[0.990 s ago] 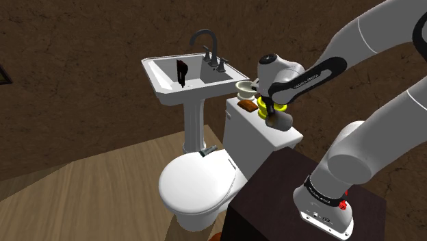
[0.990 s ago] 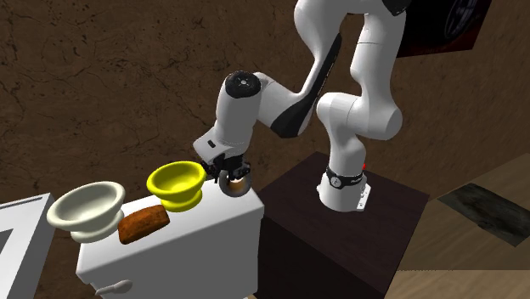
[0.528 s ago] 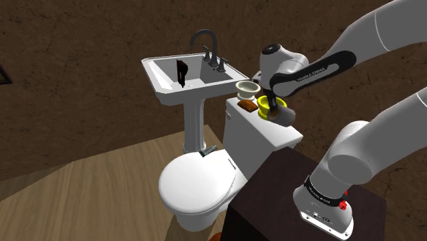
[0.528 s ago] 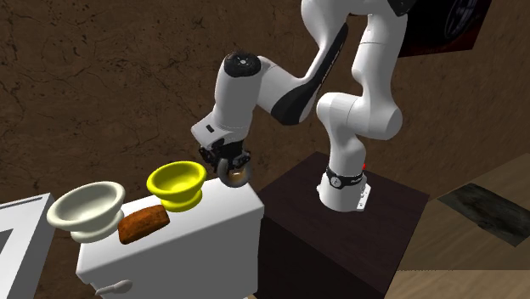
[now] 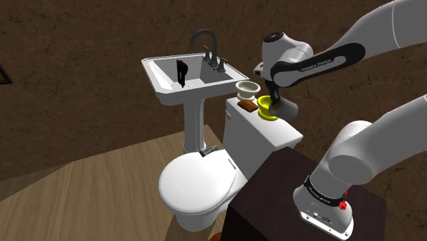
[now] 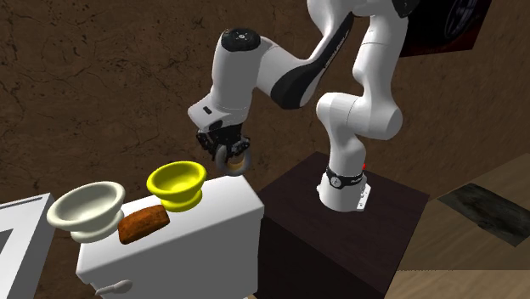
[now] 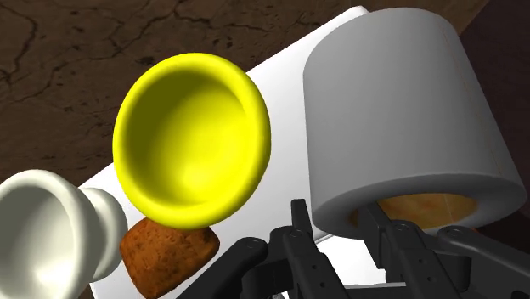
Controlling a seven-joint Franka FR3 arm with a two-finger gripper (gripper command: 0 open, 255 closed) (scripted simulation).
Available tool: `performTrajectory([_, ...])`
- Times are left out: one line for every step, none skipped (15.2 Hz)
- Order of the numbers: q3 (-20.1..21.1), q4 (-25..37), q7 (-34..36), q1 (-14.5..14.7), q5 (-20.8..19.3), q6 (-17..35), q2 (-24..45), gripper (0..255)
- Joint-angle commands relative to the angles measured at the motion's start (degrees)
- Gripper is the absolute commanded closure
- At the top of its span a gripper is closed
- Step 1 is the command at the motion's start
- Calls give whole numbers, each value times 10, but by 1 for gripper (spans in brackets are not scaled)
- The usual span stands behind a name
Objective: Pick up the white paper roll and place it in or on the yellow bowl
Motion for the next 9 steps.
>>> performTrajectory([3, 9, -7, 1, 5, -17, -9, 255])
performTrajectory([4, 13, -11, 2, 8, -25, -13, 255])
performTrajectory([5, 16, -13, 2, 9, -29, -15, 255])
performTrajectory([-4, 34, -22, 1, 9, -21, 5, 255])
performTrajectory([-13, 52, -32, 0, 10, -14, 25, 255])
performTrajectory([-21, 71, -43, -1, 13, -8, 46, 255])
performTrajectory([-29, 91, -54, -1, 16, -2, 66, 255])
performTrajectory([-37, 110, -65, -2, 21, 4, 86, 255])
performTrajectory([-45, 131, -77, -2, 26, 10, 107, 255])
